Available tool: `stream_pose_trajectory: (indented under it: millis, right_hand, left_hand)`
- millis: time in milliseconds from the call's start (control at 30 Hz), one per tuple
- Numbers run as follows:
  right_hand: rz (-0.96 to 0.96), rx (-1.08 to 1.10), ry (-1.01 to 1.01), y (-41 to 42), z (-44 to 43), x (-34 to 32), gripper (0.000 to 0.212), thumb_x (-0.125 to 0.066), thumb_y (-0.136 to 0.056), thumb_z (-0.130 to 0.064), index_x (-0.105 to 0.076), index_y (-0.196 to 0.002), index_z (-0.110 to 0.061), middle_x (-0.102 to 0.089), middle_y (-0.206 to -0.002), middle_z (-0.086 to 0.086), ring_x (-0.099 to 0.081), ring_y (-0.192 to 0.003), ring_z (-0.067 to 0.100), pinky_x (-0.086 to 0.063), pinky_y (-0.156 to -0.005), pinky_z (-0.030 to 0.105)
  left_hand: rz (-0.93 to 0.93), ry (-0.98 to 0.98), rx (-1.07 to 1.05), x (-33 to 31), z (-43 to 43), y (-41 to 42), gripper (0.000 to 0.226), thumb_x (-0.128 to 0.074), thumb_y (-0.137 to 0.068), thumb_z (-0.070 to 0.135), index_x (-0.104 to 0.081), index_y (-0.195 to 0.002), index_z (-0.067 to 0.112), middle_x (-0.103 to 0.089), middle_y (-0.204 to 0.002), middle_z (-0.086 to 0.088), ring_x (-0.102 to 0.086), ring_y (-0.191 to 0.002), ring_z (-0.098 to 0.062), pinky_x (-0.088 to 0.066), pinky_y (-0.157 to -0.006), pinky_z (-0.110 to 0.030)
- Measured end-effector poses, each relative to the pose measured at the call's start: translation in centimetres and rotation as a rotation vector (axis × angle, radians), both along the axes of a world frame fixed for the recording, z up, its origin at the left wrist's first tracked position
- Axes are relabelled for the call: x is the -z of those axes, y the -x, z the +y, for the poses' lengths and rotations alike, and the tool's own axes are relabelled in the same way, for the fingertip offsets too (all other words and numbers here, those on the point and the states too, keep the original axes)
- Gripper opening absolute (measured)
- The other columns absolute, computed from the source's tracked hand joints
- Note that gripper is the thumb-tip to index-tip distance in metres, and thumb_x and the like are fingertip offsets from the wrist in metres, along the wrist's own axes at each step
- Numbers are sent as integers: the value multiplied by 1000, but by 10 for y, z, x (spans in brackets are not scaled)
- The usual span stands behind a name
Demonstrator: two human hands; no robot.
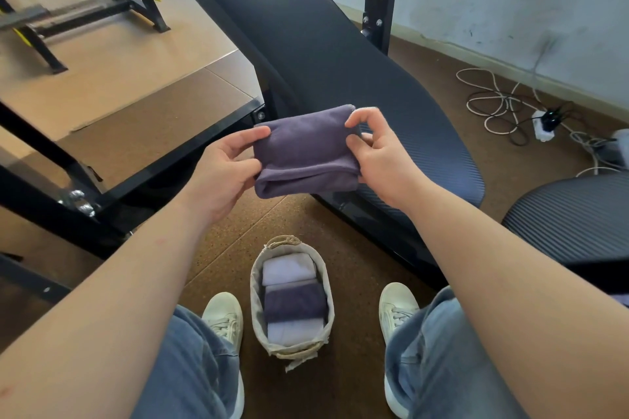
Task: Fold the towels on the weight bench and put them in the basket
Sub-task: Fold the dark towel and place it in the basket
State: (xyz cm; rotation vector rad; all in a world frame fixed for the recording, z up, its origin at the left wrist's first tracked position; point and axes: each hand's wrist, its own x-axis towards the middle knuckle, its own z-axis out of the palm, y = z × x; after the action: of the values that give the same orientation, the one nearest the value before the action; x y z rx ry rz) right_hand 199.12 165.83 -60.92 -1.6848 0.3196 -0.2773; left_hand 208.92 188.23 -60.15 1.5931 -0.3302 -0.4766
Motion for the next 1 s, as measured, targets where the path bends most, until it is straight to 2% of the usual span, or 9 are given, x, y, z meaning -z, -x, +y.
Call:
stream_pose_trajectory:
  millis: [67, 167, 300, 433, 567, 700, 800, 900, 1000]
  right_hand:
    - [14, -1, 68, 0, 5, -1, 35, -44, -108, -13, -68, -98, -36, -62, -92, -5, -60, -74, 9, -51, -62, 27]
    - [61, -48, 123, 0, 7, 0, 35, -58, -100, -10, -71, -120, -35, -66, -119, -4, -66, -109, 15, -59, -85, 29]
    - [156, -171, 143, 4, 7, -4, 70, -75, -82, -2, -57, -141, -36, -57, -130, -3, -63, -116, 17, -61, -92, 40]
    - [255, -244, 310, 3, 8, -3, 96, -81, -80, -8, -34, -158, -35, -44, -151, -1, -53, -132, 18, -55, -98, 30]
    - [261, -235, 574, 3, 9, 1, 93, -80, -82, -13, -31, -159, -32, -47, -150, 0, -52, -129, 20, -47, -85, 19]
    - [244, -190, 656, 3, 9, 2, 71, -77, -86, -16, -47, -148, -31, -61, -135, -4, -59, -119, 17, -45, -84, 20]
    - [237, -153, 691, 4, 6, 3, 46, -72, -90, -21, -60, -135, -27, -70, -116, -6, -64, -105, 14, -48, -87, 22]
    - [225, -164, 789, 4, 5, 6, 34, -69, -94, -26, -65, -128, -27, -70, -112, -3, -64, -100, 18, -49, -87, 27]
    - [282, -133, 851, 3, 9, 11, 39, -68, -95, -36, -62, -133, -30, -54, -126, 6, -56, -96, 20, -50, -86, 32]
  left_hand:
    - [52, 29, 24, 1, -2, 1, 49, -52, -95, -10, -66, -131, 22, -63, -132, -3, -66, -117, -23, -59, -85, -34]
    - [63, 5, 55, 5, -3, 2, 35, -62, -96, 0, -73, -119, 23, -67, -127, -4, -67, -117, -23, -58, -94, -39]
    - [-53, -144, 75, 8, 0, -2, 56, -80, -79, 1, -71, -125, 32, -62, -133, 2, -63, -122, -21, -57, -97, -44]
    - [-348, -553, 125, 8, -4, 2, 77, -86, -77, 17, -54, -145, 33, -18, -168, 3, -31, -150, -28, -42, -114, -48]
    - [-542, -792, 172, 15, -11, 13, 90, -87, -78, 25, -40, -155, 25, 6, -170, 1, -8, -157, -29, -30, -120, -46]
    - [-674, -790, 172, 27, -11, 10, 84, -85, -80, 17, -44, -152, 16, -19, -164, -5, -29, -148, -29, -42, -113, -34]
    - [-758, -747, 159, 29, -9, 8, 62, -79, -81, 8, -58, -139, 13, -52, -138, -6, -53, -122, -22, -42, -85, -11]
    - [-791, -766, 144, 30, -6, 7, 44, -76, -87, 13, -65, -129, 16, -65, -121, -6, -63, -106, -21, -45, -83, -23]
    - [-719, -751, 107, 31, -5, 9, 39, -71, -91, 11, -62, -128, 20, -68, -110, -3, -68, -89, -15, -55, -73, -25]
